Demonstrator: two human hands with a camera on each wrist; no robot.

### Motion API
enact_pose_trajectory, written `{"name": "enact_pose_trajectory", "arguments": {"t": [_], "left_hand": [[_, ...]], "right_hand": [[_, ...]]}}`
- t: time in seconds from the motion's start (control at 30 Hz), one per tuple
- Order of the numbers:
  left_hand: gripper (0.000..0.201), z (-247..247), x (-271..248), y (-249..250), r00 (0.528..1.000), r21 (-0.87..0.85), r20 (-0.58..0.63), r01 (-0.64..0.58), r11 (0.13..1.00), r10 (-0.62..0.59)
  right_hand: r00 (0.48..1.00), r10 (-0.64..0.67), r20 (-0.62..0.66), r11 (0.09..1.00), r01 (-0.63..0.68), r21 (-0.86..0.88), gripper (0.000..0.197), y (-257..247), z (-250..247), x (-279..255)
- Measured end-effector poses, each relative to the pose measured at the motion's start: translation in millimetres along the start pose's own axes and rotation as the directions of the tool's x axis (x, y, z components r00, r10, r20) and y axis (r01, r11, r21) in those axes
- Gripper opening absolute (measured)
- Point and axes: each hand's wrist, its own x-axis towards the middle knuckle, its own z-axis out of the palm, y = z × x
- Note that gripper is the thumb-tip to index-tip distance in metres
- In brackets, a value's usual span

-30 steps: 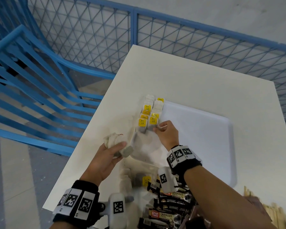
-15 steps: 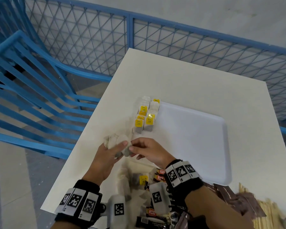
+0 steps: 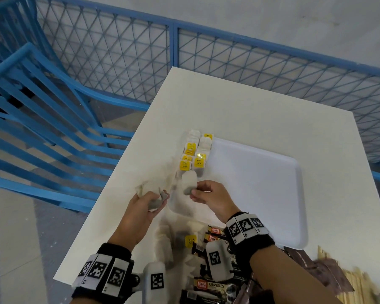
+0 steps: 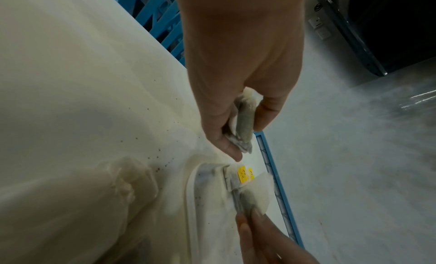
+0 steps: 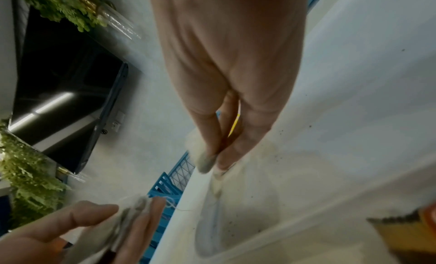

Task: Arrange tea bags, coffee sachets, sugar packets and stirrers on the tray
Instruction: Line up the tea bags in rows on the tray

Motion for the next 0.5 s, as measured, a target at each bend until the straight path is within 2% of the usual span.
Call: {"name": "enact_pose_trajectory", "arguments": {"t": [0.2, 0.3, 0.5], "left_hand": [[0.016, 2.2, 1.2, -0.7, 1.0, 0.01, -0.012, -0.006, 1.0, 0.006], [0.014, 0.3, 1.7, -1.4, 1.0, 0.032, 0.003, -0.006, 0.999, 0.006], [0.012, -2.2, 1.5, -3.1, 1.0, 0.013, 0.02, 0.002, 1.0, -0.002]], "right_hand": [[0.96, -0.04, -0.277, 0.99, 0.0, -0.142, 0.014, 1.5, -9.7, 19.8], [0.945, -0.072, -0.32, 0.975, -0.001, -0.222, 0.015, 2.1, -9.8, 27.8], [0.937, -0.119, -0.329, 0.957, 0.019, -0.29, 0.023, 2.3, -3.2, 37.0]]}}
